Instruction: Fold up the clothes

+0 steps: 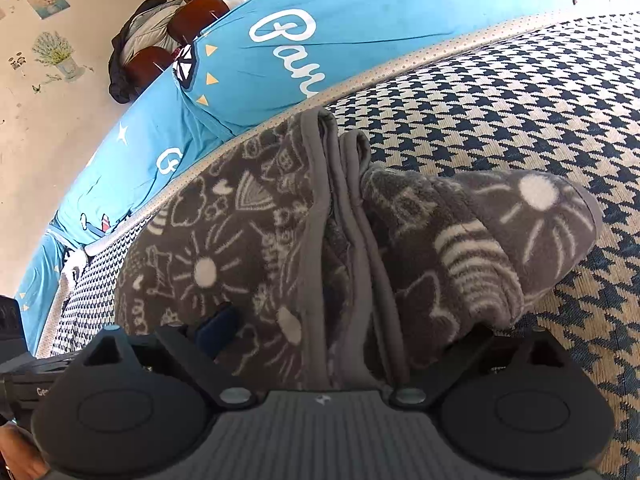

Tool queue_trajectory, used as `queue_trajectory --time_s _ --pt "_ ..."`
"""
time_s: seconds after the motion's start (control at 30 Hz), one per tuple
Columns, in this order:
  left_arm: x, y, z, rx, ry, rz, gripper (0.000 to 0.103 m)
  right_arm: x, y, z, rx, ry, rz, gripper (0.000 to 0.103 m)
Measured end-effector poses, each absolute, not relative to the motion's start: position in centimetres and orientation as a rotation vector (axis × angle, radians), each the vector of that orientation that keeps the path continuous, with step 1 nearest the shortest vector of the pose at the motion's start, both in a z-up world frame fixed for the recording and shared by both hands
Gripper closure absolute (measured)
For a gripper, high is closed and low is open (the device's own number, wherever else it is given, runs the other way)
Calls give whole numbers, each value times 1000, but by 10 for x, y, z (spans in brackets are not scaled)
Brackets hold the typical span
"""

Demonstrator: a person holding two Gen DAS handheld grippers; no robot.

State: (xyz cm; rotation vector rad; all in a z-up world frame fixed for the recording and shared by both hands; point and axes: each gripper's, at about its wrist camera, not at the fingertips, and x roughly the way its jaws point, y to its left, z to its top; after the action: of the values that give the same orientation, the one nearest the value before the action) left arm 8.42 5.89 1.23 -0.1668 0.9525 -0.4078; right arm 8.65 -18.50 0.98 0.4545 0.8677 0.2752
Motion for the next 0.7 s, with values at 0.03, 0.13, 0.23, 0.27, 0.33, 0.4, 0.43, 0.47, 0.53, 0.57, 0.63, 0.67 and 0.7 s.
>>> queue_trajectory --time_s 0.03,0.13,0.23,0.27,0.33,0.4,0.43,0.47,0.53,0.57,0.63,0.67,0.7 --pt "83 57 14 -154 945 -407 4 86 -185 10 448 864 282 14" --pt "78 51 19 -120 920 -394 11 85 -183 14 422 845 297 30" --pt "72 46 27 -85 892 -374 18 84 -182 21 393 822 302 46" --pt "70 44 29 -74 883 -368 19 84 -182 23 386 817 301 51" --pt "67 41 34 -57 870 -356 22 83 -182 26 372 808 298 54" --pt "65 38 37 -47 861 -342 24 83 -181 28 357 802 296 56" --pt "64 38 39 -47 857 -336 26 83 -180 29 347 800 296 56" --pt "65 36 41 -48 850 -332 26 82 -180 31 338 794 295 57" --pt "64 36 47 -49 828 -327 27 81 -179 36 318 774 294 58" --pt "64 36 50 -46 814 -325 27 80 -179 39 310 760 296 58" --pt "62 36 57 -43 787 -322 27 78 -178 45 297 729 297 58" --pt "62 35 60 -41 775 -320 27 78 -178 49 291 714 296 58" --pt "61 34 63 -37 763 -317 27 77 -177 52 284 700 294 58"
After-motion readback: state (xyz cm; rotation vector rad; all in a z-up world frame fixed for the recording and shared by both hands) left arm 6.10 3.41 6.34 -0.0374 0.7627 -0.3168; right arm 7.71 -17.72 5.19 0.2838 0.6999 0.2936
